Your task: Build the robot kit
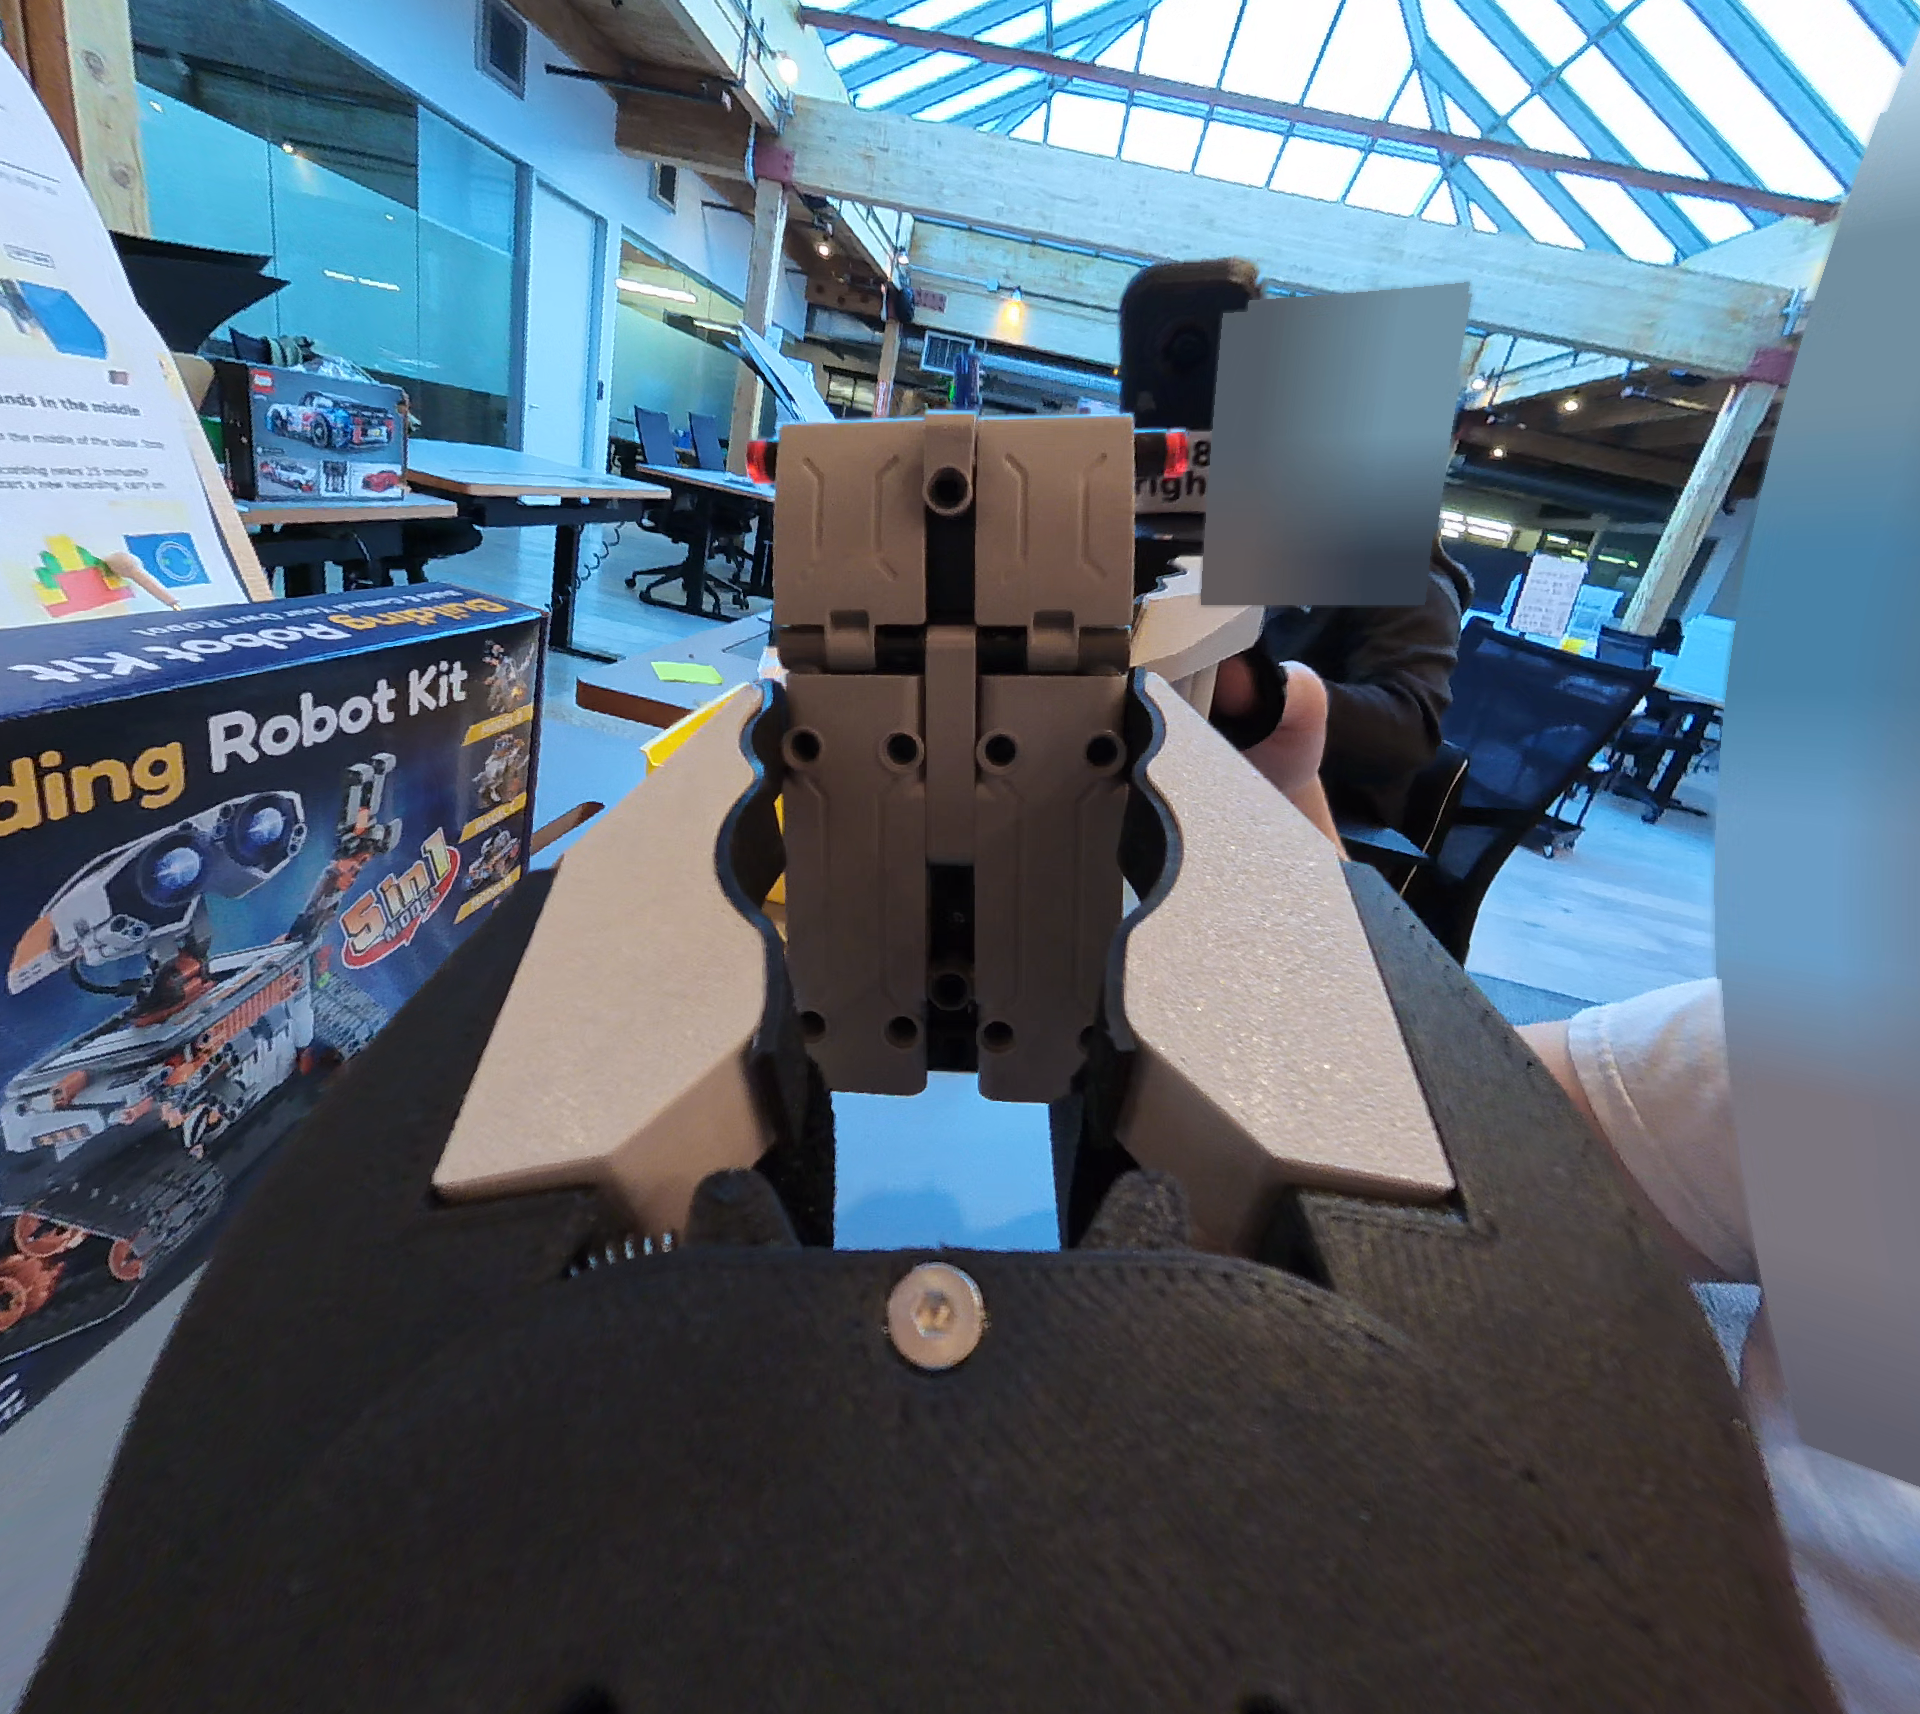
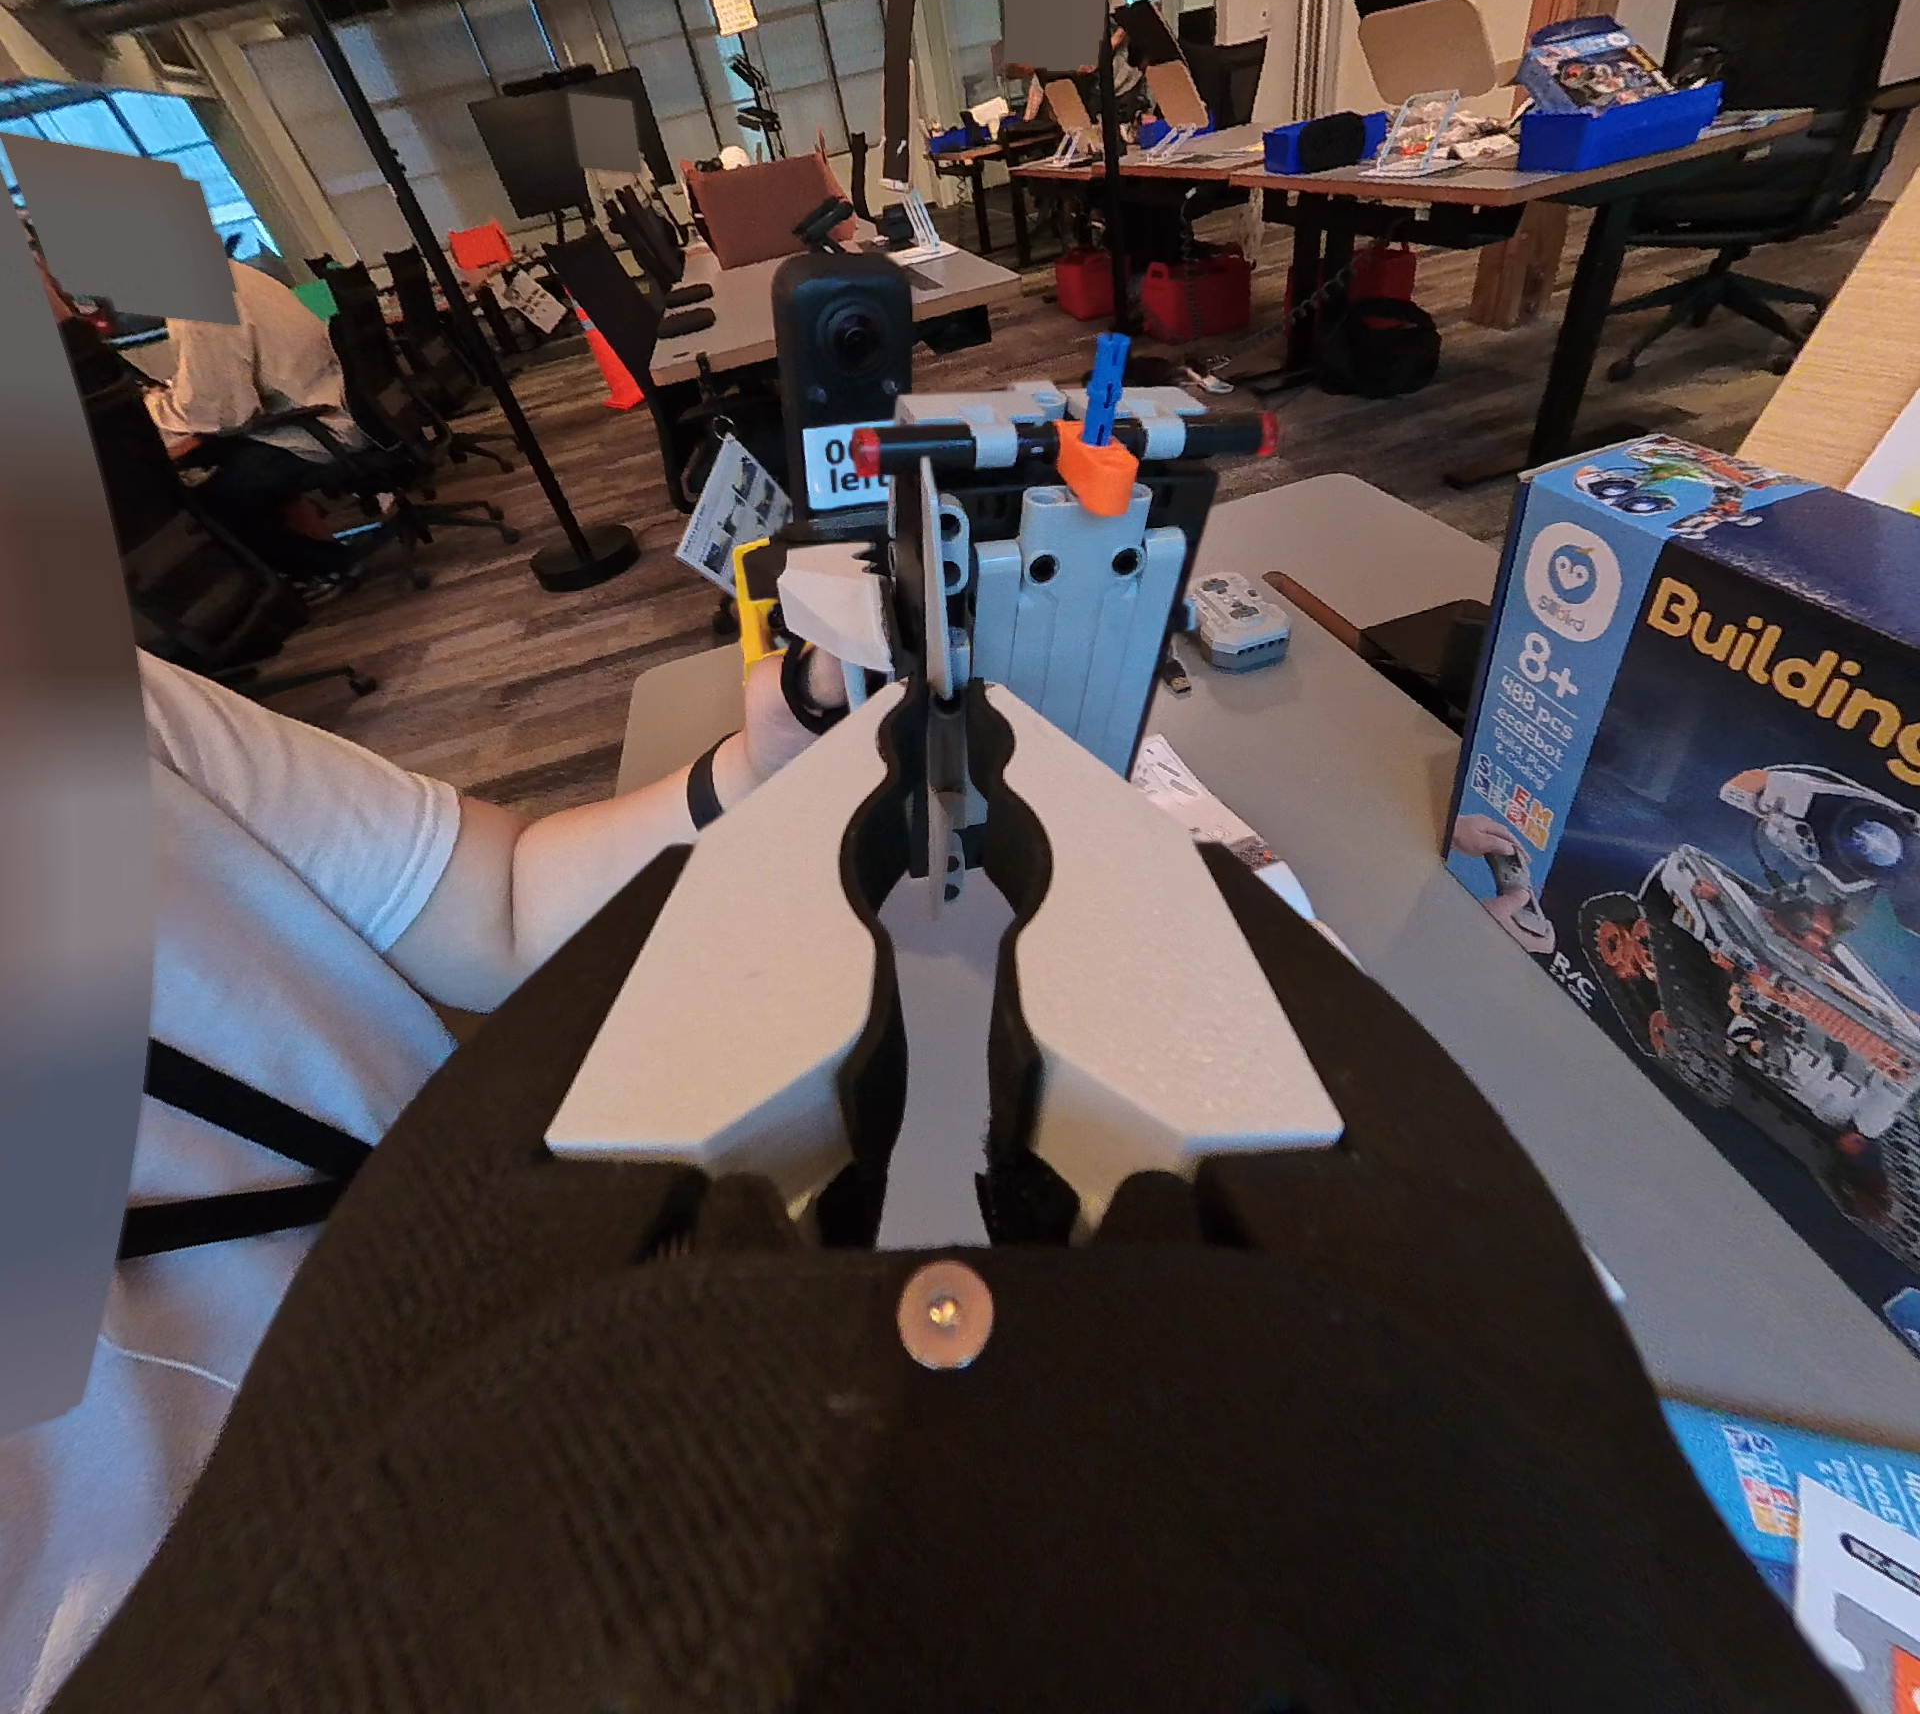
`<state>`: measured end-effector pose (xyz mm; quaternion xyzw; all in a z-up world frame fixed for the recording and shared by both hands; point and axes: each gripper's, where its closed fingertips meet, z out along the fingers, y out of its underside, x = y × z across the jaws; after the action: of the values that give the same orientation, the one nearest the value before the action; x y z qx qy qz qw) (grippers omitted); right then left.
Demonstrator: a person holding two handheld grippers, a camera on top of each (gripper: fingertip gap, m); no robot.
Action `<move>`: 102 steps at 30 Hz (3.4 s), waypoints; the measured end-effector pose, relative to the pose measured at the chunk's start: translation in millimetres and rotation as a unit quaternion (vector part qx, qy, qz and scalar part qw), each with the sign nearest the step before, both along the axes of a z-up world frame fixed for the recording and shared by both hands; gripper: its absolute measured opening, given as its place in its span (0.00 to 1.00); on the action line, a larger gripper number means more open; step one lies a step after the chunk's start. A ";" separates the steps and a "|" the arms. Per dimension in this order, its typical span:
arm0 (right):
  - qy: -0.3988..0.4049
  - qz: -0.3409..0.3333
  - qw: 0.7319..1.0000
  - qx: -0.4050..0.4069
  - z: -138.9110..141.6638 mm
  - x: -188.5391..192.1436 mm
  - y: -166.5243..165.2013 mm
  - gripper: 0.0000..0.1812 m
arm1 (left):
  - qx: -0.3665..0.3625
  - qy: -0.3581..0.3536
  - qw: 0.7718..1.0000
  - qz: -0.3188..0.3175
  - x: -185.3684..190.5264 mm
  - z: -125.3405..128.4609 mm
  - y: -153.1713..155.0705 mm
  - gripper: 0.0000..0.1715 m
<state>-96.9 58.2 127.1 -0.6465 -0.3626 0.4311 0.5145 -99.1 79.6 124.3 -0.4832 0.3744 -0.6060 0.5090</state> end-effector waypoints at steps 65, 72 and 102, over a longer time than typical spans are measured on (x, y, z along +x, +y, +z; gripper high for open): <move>-0.116 -0.015 0.992 0.045 -15.3 9.2 -10.0 0.04 | 0.047 0.056 0.997 -0.019 15.9 -20.5 -11.8 0.37; -0.144 -0.024 0.988 0.049 -22.1 16.8 -8.0 0.04 | 0.047 0.029 0.998 -0.009 22.8 -27.1 -8.1 0.37; -0.143 -0.024 0.988 -0.049 -56.4 32.9 15.5 0.03 | -0.109 -0.054 0.991 -0.052 43.9 -69.6 10.2 0.37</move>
<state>-64.0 73.7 70.8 -0.7343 -0.3954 0.3394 0.4351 -55.3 89.8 54.7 -0.4825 0.3024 -0.6940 0.4406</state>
